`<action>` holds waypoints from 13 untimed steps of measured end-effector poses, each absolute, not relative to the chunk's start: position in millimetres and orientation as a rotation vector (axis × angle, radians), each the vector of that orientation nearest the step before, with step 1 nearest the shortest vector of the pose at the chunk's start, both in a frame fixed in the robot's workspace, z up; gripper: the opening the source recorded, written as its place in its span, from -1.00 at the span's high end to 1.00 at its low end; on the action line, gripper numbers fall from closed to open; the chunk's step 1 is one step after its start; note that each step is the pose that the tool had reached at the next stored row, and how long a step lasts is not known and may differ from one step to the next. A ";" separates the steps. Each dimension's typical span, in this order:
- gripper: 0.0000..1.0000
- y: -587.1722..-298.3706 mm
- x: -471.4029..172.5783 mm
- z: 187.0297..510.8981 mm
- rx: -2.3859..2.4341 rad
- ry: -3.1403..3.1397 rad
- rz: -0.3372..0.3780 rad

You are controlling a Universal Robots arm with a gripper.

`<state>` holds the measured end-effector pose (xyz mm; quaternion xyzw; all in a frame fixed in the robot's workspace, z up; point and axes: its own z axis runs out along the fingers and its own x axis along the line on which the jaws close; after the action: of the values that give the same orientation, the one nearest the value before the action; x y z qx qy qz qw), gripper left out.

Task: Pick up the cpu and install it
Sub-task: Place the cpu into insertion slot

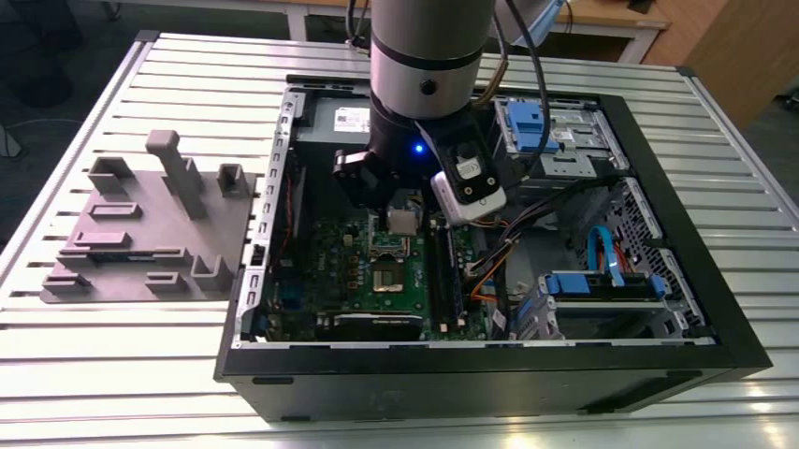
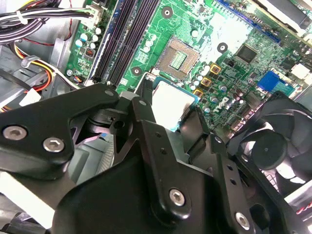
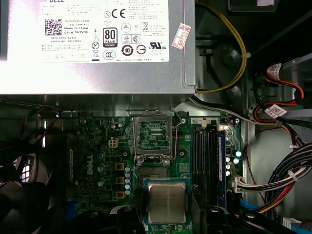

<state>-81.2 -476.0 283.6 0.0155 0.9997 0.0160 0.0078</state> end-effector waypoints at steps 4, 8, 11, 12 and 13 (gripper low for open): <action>0.06 -476.0 -81.2 280.1 0.048 3.125 0.050; 0.06 -477.1 -81.2 273.0 0.046 3.129 0.049; 0.06 -482.8 -81.2 267.4 0.043 3.129 0.049; 0.06 -484.1 -81.2 265.6 0.043 3.129 0.049; 0.06 -484.8 -81.2 263.6 0.040 3.129 0.050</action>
<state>-81.2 -484.8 263.6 0.0127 0.9998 0.0160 0.0060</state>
